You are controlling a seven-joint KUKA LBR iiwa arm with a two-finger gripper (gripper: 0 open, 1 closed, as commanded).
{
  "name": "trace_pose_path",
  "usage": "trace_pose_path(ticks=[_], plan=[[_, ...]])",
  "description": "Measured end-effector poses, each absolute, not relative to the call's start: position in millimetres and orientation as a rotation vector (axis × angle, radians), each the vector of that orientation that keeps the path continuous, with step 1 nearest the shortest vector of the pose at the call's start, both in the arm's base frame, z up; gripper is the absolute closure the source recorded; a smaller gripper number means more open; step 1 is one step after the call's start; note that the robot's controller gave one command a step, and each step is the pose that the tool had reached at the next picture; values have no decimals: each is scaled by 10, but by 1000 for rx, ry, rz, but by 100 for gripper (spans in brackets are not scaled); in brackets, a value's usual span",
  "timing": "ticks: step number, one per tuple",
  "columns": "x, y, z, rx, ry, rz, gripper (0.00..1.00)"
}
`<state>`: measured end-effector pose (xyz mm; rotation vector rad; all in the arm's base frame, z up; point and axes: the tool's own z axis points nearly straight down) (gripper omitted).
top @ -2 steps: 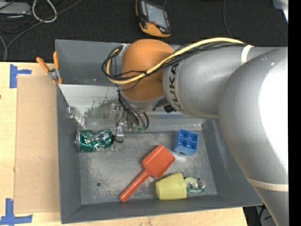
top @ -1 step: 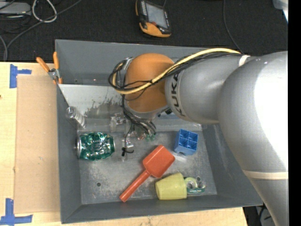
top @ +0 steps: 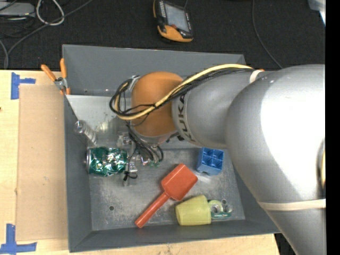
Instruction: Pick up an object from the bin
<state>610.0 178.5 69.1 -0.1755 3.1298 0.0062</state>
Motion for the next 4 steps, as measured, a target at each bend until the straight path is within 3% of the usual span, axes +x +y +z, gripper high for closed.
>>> trace_pose_path(ticks=[1,2,4], plan=[[6038,1830,692,-486,3111,3,100],[6038,1829,692,-485,3111,3,100],[6036,1832,1136,-482,3112,3,100]])
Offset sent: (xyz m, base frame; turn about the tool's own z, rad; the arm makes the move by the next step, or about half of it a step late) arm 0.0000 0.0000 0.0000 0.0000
